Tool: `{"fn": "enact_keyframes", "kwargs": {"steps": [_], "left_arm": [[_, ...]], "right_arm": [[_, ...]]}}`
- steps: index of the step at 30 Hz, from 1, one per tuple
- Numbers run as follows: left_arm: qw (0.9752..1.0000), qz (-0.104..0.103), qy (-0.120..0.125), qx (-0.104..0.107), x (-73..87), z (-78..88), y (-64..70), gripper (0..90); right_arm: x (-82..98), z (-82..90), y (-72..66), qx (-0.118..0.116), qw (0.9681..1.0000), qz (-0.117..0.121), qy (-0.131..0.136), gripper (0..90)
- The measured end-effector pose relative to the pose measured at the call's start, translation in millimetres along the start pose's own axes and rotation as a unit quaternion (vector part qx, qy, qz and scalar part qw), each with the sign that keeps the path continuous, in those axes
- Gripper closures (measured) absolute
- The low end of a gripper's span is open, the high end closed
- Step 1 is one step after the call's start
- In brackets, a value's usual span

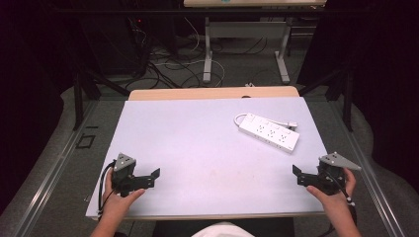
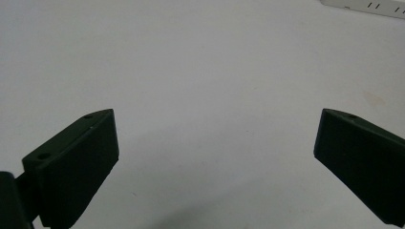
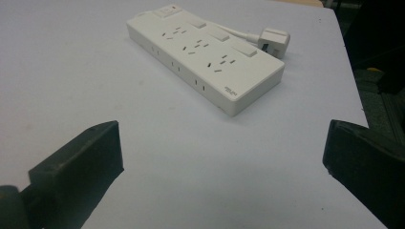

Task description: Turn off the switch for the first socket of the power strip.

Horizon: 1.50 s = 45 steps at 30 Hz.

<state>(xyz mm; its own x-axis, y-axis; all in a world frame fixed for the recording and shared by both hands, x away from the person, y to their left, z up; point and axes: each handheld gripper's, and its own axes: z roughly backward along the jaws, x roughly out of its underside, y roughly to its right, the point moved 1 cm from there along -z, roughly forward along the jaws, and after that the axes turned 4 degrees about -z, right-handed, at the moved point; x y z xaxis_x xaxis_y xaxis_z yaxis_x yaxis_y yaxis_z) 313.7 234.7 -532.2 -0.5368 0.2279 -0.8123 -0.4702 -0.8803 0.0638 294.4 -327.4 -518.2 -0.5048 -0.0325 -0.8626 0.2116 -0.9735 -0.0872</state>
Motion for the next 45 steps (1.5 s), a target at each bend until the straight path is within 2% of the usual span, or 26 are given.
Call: {"fn": "enact_keyframes", "kwargs": {"steps": [5, 7, 9, 11, 16, 18, 20, 24, 30, 34, 45], "left_arm": [[1.0, 0.001, 0.002, -0.002, 1.2, 2.0, -1.2, 1.0], [1.0, 0.001, 0.002, -0.002, 1.2, 1.9, -0.9, 1.0], [1.0, -0.001, 0.0, -0.002, 1.0, 2.3, -0.6, 1.0], [1.0, 0.001, 0.003, -0.002, 0.8, 2.9, -0.6, 1.0], [1.0, -0.002, 0.001, -0.001, 0.7, 2.8, -1.4, 1.0], [1.0, -0.003, 0.001, -0.001, 0.8, 3.3, 0.0, 1.0], [1.0, -0.003, 0.001, -0.001, 0.9, 3.7, 0.6, 1.0], [1.0, -0.006, 0.003, -0.003, 1.0, 6.0, 1.7, 1.0], [1.0, -0.005, 0.003, -0.004, 1.7, 6.7, 1.7, 1.0], [1.0, -0.004, 0.003, -0.003, 1.9, 6.3, 1.7, 1.1], [1.0, -0.004, 0.003, -0.003, 2.5, 7.6, 0.8, 1.0]], "right_arm": [[-1.3, -6.4, 0.1, -0.003, 1.0, 0.005, -0.005, 0.7], [-2.7, -9.1, -1.1, -0.008, 0.9998, 0.019, -0.005, 0.8], [-3.9, -11.6, -2.4, 0.0, 0.9994, 0.036, -0.001, 1.0], [-6.3, -12.6, -3.2, -0.002, 0.9991, 0.042, -0.006, 1.0], [-14.0, -12.5, -6.3, -0.015, 0.9993, 0.033, -0.004, 0.9], [-16.2, -12.8, -6.7, -0.012, 0.9992, 0.038, -0.002, 0.9], [-18.9, -12.6, -7.1, -0.018, 0.9991, 0.036, -0.008, 0.8], [-25.1, -14.7, -8.3, -0.016, 0.9987, 0.046, -0.015, 0.7], [-35.4, -16.9, -11.6, -0.027, 0.9982, 0.051, -0.016, 0.7], [-42.1, -18.3, -13.3, -0.024, 0.9977, 0.061, -0.017, 0.6], [-60.6, -25.4, -16.5, -0.037, 0.9962, 0.072, -0.033, 0.6]]}}
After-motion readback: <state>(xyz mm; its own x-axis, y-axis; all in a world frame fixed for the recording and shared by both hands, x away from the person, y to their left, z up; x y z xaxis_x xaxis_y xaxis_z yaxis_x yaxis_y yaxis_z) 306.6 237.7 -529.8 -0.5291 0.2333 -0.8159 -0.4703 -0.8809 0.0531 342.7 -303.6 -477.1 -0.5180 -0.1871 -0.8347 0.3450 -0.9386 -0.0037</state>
